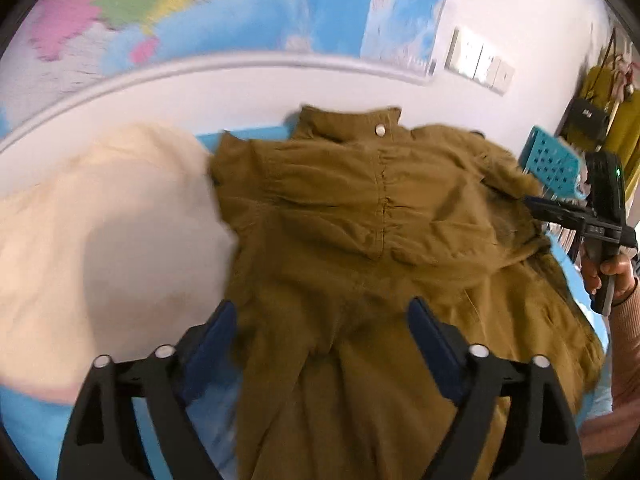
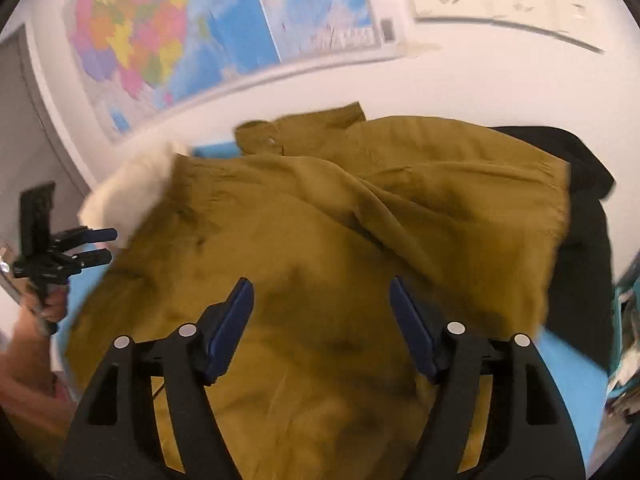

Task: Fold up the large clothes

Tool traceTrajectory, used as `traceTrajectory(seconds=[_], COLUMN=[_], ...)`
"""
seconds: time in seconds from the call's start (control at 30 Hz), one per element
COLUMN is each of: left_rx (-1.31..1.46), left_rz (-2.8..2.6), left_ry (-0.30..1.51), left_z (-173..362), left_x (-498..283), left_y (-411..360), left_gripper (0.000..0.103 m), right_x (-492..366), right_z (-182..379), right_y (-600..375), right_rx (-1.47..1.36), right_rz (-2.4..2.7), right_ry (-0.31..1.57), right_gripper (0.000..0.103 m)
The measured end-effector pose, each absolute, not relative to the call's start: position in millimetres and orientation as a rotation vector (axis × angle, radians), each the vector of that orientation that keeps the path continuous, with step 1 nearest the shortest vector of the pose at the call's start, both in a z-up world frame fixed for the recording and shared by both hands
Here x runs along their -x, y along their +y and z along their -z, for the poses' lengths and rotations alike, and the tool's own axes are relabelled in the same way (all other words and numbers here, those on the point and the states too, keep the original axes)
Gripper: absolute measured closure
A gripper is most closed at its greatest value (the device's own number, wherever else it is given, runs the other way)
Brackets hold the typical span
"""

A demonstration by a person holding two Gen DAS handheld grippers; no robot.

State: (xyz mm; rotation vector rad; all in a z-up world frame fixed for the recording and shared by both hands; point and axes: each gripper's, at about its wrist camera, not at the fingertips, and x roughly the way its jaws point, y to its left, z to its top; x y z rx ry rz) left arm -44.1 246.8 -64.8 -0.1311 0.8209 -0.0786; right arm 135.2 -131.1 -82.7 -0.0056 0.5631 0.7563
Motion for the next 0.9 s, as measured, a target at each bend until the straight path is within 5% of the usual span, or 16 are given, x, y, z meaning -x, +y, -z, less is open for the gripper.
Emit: traceTrajectory(seconds=[0.3, 0.73, 0.83, 0.87, 0.9], left_rx=[0.298, 0.428, 0.458, 0.455, 0.46], left_rz=[0.048, 0.277, 0.322, 0.319, 0.318], left_ry=[0.931, 0.971, 0.96, 0.958, 0.955], left_z=[107.0, 130.3, 132.6, 132.6, 132.6], left_x=[126.1, 167.2, 168.8, 167.4, 166.5], left_y=[290.7, 266.6, 258.6, 256.7, 255.3], left_gripper=[0.015, 0.007, 0.007, 0.007, 0.007], right_x=[-63.9, -13.2, -7.4, -8.2, -10.9], right_z=[154.0, 194.3, 196.7, 199.0, 201.9], right_y=[-240.2, -222.1, -210.0, -203.9, -200.2], right_rx=[-0.304, -0.353, -0.359, -0.36, -0.374], right_rz=[-0.72, -0.905, -0.957, -0.958, -0.96], right_ry=[0.737, 0.796, 0.785, 0.792, 0.812], right_gripper=[0.014, 0.016, 0.023, 0.034, 0.056])
